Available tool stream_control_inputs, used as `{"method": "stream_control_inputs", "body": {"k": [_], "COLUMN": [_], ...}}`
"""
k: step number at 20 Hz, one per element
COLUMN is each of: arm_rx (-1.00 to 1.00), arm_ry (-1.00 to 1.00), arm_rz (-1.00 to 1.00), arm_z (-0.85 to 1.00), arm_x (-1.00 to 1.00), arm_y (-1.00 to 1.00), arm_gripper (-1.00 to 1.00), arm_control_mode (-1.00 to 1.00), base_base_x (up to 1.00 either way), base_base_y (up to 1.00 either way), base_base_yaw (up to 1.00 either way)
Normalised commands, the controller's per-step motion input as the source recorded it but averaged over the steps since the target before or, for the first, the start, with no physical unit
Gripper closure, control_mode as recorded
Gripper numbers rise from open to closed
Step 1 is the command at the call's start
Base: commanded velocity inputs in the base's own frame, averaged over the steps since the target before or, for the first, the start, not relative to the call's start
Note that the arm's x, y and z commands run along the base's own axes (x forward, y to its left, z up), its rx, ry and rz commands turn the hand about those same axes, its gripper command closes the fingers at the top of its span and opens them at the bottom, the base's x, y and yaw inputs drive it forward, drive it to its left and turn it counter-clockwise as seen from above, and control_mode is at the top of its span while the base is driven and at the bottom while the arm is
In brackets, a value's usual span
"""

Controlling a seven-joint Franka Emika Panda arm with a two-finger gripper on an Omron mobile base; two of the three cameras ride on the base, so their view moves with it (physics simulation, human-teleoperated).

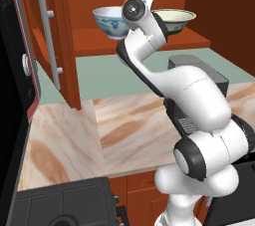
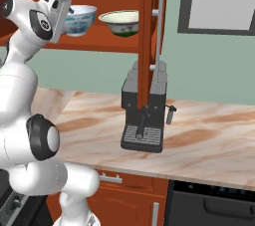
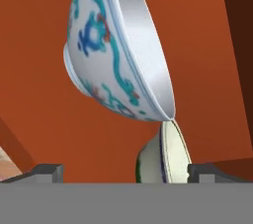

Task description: Move the bowls from the cabinet to the plates on the dining table.

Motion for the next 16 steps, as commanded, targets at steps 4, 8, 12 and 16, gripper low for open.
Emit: {"method": "stream_control_inputs", "body": {"k": [4,8,12,16], "arm_rx": [0.0,0.0,0.0,0.0], "arm_ry": [0.0,0.0,0.0,0.0], "arm_rz": [0.0,0.0,0.0,0.0], "arm_z": [0.0,0.0,0.0,0.0], "arm_x": [0.53,0.55,0.56,0.51], "arm_y": [0.15,0.14,0.14,0.19], "arm_gripper": [-1.0,-1.0,-1.0,-1.0], "arm_control_mode": [-1.0,-1.0,-1.0,-1.0], "base_base_x": [0.0,0.0,0.0,0.0], "base_base_y": [0.0,0.0,0.0,0.0], "base_base_yaw": [0.0,0.0,0.0,0.0]}}
